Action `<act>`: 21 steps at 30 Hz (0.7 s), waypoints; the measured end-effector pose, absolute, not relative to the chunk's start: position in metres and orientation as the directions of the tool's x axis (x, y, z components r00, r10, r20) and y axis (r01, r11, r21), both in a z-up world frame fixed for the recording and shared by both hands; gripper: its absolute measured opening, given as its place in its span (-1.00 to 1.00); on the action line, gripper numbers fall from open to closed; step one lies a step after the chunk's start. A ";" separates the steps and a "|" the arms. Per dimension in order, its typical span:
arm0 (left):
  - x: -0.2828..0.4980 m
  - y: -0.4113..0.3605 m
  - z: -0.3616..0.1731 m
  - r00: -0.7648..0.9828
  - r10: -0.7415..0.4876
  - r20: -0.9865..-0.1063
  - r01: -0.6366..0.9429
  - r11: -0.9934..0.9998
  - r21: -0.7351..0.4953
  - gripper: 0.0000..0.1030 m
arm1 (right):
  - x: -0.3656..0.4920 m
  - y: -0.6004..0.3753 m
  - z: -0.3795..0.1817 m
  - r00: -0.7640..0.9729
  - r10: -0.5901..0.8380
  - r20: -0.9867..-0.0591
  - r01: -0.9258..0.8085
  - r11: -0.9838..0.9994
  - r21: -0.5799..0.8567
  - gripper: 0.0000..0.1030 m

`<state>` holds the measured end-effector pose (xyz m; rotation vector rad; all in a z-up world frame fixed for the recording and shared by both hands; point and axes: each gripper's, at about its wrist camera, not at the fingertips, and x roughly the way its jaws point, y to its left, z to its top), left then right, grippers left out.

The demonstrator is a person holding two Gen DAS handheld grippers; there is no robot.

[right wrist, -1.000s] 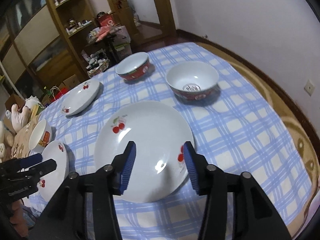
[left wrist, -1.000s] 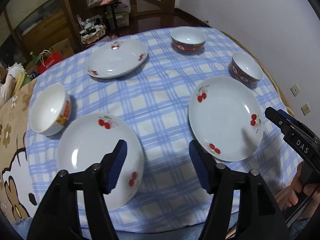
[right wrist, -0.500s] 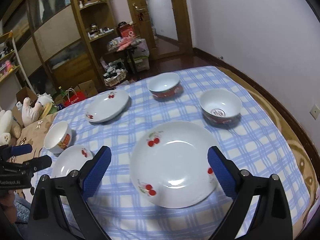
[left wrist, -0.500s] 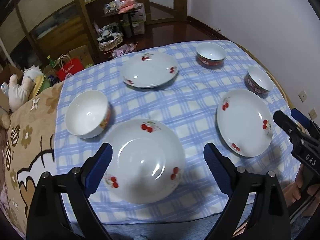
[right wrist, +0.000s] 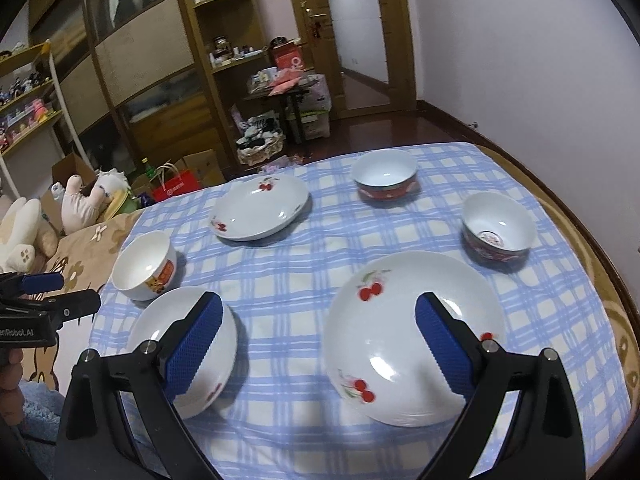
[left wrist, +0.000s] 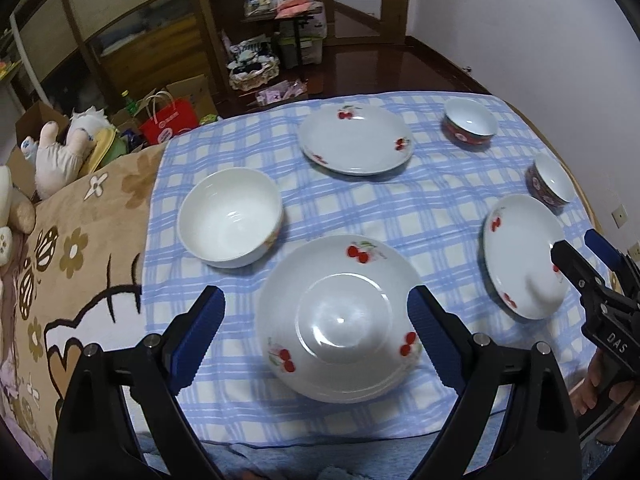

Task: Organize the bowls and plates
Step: 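Move both tools toward the rim of another cherry plate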

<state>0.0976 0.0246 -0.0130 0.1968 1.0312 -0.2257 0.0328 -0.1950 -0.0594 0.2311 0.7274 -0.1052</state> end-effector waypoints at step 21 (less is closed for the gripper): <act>0.147 0.077 -0.068 0.397 -0.083 -0.914 0.157 0.987 -0.021 0.77 | 0.083 -0.134 -0.090 0.680 0.011 -0.733 0.091 0.991 0.100 0.97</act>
